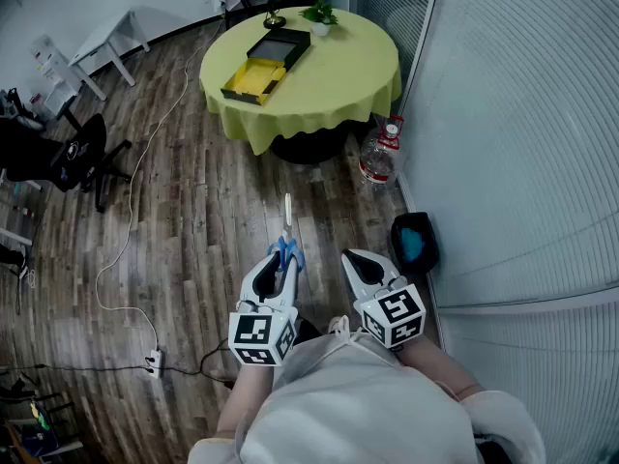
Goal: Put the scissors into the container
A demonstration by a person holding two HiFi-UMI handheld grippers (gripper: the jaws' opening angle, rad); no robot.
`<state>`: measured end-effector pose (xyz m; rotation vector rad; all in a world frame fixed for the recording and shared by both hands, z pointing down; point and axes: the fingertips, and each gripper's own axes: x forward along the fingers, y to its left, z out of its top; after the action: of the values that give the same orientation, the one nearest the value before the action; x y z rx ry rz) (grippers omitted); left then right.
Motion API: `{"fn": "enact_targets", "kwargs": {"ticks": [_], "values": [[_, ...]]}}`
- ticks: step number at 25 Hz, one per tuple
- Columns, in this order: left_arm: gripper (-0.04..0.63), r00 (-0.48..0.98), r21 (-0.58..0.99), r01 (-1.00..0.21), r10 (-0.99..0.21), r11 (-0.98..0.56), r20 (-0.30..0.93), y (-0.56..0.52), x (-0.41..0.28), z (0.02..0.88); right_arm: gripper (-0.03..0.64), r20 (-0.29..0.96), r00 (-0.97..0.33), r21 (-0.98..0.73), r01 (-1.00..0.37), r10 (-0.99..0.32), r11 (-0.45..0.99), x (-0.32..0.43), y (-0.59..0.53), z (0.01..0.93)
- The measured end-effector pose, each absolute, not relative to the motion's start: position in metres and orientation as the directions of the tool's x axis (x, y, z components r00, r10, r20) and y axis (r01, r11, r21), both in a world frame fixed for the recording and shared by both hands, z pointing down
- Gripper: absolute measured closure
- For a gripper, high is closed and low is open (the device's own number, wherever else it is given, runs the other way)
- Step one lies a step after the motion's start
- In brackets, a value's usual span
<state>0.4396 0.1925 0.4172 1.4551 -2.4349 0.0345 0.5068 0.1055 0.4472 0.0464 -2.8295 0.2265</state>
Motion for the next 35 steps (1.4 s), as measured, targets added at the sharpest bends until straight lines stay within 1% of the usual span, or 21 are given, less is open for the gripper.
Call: {"fn": "enact_targets", "kwargs": {"ticks": [6, 12, 19, 24, 35], "values": [[0.503, -0.435, 0.132, -0.867, -0.859, 0.481, 0.272, 0.191, 0.424, 0.418, 0.618, 0.310, -0.951, -0.152, -0.060, -0.010, 0.987, 0.492, 0.106, 0.450], [0.503, -0.421, 0.145, -0.869, -0.862, 0.472, 0.283, 0.192, 0.404, 0.427, 0.618, 0.330, -0.943, -0.166, -0.096, -0.037, 0.981, 0.473, 0.105, 0.460], [0.503, -0.409, 0.165, -0.866, -0.859, 0.471, 0.307, 0.192, 0.358, 0.438, 0.618, 0.350, -0.936, -0.193, -0.114, -0.040, 0.975, 0.431, 0.107, 0.469], [0.503, -0.400, 0.170, -0.868, -0.860, 0.466, 0.318, 0.193, 0.306, 0.441, 0.618, 0.365, -0.930, -0.213, -0.131, -0.046, 0.968, 0.381, 0.108, 0.475], [0.503, -0.392, 0.192, -0.865, -0.864, 0.463, 0.315, 0.203, 0.160, 0.435, 0.618, 0.418, -0.907, -0.209, -0.152, -0.052, 0.966, 0.241, 0.115, 0.481]]}}
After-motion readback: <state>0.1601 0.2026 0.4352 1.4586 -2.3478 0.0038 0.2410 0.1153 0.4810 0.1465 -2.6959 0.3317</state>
